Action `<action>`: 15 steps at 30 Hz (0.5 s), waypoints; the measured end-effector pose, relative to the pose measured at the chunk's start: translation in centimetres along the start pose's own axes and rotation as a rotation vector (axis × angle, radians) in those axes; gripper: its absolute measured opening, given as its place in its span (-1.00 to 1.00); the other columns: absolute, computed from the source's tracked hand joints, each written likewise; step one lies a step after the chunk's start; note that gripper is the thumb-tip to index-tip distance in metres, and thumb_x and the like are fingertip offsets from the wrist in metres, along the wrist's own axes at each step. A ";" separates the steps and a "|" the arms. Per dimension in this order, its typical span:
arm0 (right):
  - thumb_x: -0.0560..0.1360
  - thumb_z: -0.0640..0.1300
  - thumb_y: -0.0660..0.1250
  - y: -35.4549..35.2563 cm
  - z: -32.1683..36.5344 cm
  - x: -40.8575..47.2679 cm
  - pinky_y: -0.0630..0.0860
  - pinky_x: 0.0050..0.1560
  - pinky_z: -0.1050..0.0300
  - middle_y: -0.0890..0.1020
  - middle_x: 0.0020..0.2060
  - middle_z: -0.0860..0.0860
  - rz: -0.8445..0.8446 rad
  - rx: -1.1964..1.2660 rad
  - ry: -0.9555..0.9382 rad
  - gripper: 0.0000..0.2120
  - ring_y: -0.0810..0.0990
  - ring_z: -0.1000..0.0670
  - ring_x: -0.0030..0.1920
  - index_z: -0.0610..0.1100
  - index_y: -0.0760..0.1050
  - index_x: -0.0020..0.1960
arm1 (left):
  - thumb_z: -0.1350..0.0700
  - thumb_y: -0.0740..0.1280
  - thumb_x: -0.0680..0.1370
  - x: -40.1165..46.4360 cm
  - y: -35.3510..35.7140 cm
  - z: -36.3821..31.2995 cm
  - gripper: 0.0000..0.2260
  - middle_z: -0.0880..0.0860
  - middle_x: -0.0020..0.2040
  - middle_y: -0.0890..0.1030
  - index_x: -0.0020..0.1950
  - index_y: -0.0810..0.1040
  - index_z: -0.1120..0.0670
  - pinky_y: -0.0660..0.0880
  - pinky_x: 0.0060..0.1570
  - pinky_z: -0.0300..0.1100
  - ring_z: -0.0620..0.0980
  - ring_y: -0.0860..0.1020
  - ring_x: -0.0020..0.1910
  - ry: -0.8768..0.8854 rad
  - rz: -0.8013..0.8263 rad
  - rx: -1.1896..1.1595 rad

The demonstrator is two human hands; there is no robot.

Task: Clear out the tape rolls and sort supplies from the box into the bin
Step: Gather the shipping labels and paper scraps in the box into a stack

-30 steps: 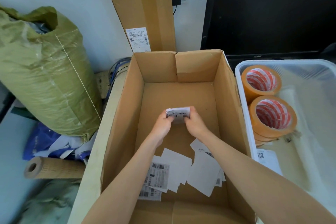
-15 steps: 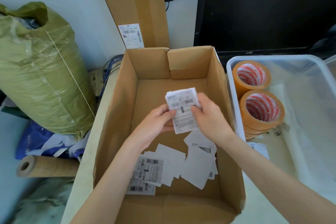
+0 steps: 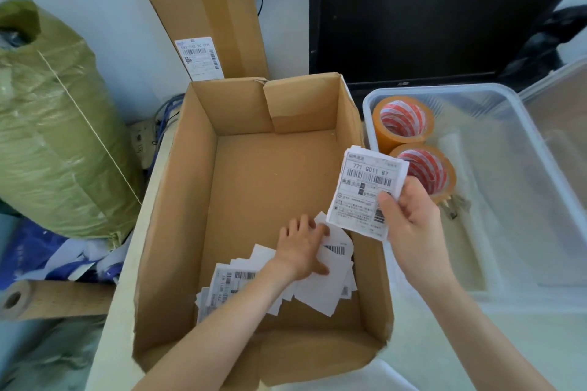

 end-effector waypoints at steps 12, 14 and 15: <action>0.62 -0.23 0.15 0.1 -0.1 0.4 0.59 -0.20 0.33 0.61 0.07 0.12 0.047 -0.155 -0.015 -0.85 0.59 0.22 0.02 -0.13 0.42 0.16 | 0.08 0.34 0.55 -2.9 -0.8 3.1 -0.78 0.16 0.07 0.58 0.14 0.50 0.14 0.38 -0.15 -0.18 0.10 0.56 0.00 -0.033 0.138 -0.397; 0.62 -0.21 0.15 0.6 0.5 0.3 0.61 -0.29 0.28 0.60 -0.03 0.14 0.077 -0.299 -0.070 -0.89 0.60 0.25 -0.11 -0.09 0.41 0.10 | 0.06 0.30 0.58 -3.9 -3.5 4.4 -0.88 0.04 -0.01 0.61 0.05 0.53 0.08 0.37 -0.23 -0.30 -0.15 0.54 -0.17 -0.047 0.056 -0.547; 0.62 -0.19 0.14 1.0 0.7 0.2 0.62 -0.32 0.19 0.59 -0.07 0.13 0.097 -0.376 -0.101 -0.90 0.62 0.19 -0.14 -0.08 0.40 0.09 | 0.07 0.28 0.59 -4.6 -5.1 5.0 -0.91 -0.02 -0.10 0.60 -0.05 0.52 0.05 0.34 -0.30 -0.35 -0.25 0.49 -0.29 -0.039 0.017 -0.612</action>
Point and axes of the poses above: each hand's wrist, its own x-axis towards the middle knuckle, its own y-axis out of the palm, z = x × y, the point moved 7 cm from there along x, towards the middle knuckle
